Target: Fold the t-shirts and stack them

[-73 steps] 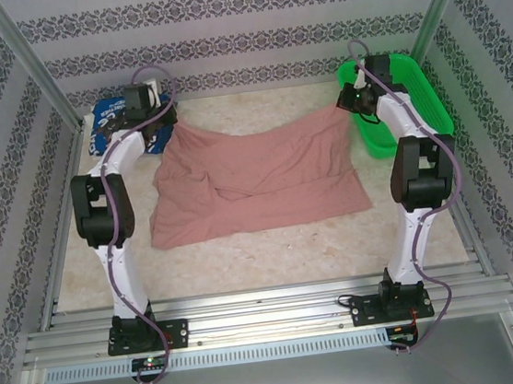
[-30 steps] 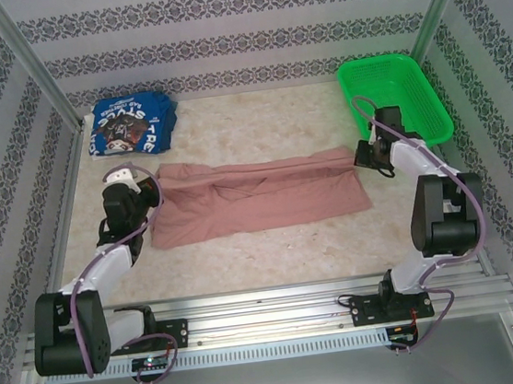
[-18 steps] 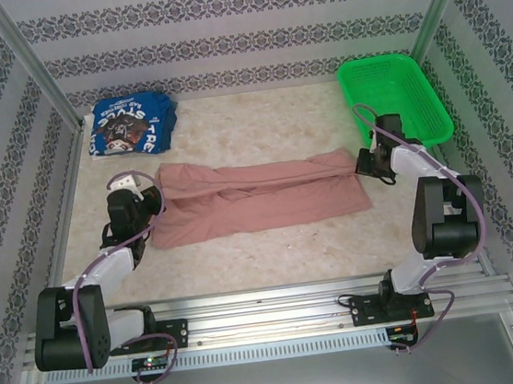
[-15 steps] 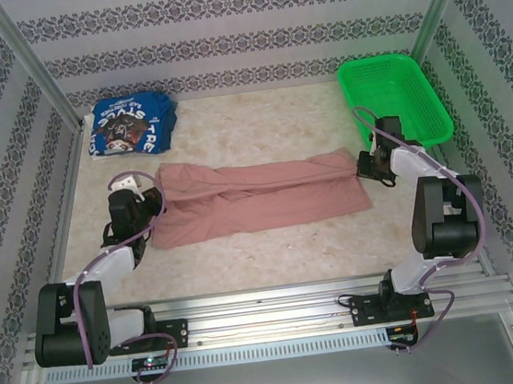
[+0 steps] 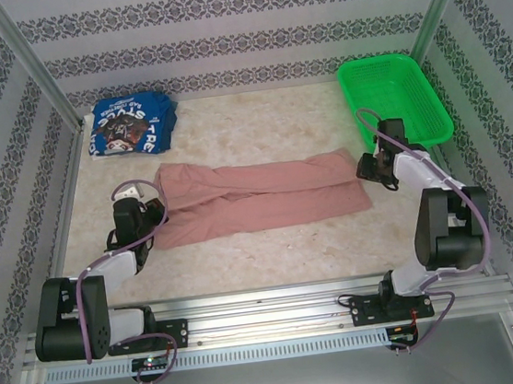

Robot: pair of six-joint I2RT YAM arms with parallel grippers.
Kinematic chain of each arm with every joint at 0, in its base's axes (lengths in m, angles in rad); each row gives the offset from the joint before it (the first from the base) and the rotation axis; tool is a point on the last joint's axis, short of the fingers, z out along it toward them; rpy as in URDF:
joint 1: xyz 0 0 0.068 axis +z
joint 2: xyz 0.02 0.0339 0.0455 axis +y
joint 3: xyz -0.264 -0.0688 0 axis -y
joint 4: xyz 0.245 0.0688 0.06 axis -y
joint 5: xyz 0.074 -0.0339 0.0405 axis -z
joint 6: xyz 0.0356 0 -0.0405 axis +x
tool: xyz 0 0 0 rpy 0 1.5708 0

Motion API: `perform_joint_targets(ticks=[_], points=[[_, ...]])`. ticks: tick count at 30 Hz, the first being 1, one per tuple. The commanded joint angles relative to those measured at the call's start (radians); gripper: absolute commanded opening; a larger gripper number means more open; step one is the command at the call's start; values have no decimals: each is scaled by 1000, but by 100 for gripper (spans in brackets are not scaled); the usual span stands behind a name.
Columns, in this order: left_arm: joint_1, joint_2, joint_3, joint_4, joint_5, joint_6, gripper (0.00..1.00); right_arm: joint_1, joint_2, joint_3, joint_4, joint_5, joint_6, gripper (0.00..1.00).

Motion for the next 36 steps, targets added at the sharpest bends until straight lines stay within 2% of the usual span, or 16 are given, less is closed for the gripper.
perform_joint_targets(ticks=[1, 3, 4, 6, 9, 11, 14, 17, 18, 21, 28, 30, 34, 36], points=[[-8, -15, -9, 51, -36, -17, 6, -12, -35, 24, -66, 41, 14, 46], [-8, -36, -2, 6, -65, -27, 15, -12, -59, 26, -64, 8, 20, 47], [-8, -58, -3, -14, -105, -38, 15, -12, -79, 26, -55, -23, 26, 46], [-8, -115, -13, -47, -180, -72, 25, -5, -122, 15, -11, -105, 48, 46], [-8, -204, 13, -143, -259, -90, 24, 32, -134, 27, 15, -187, 66, 47], [-8, -255, 41, -237, -332, -114, 24, 66, -87, 81, -47, -159, 56, 46], [-34, -308, 68, -245, -309, -90, 35, 103, -37, 96, -34, -163, 66, 44], [-105, -239, 177, -282, -228, -13, 52, 158, 20, 102, 1, -161, 85, 40], [-127, -205, 210, -293, -201, 8, 54, 173, 37, 104, 13, -154, 87, 40], [-178, -94, 291, -329, -122, 19, 57, 196, 95, 120, 25, -131, 100, 36], [-198, 69, 437, -643, -242, 9, 61, 202, 114, 97, 29, -86, 104, 35], [-197, 100, 489, -736, -244, 22, 61, 202, 111, 88, 24, -77, 101, 35], [-198, 157, 525, -776, -128, 43, 62, 202, 124, 92, 3, -60, 82, 35], [-201, 179, 526, -719, -48, 45, 61, 202, 131, 95, 2, -62, 82, 35]])
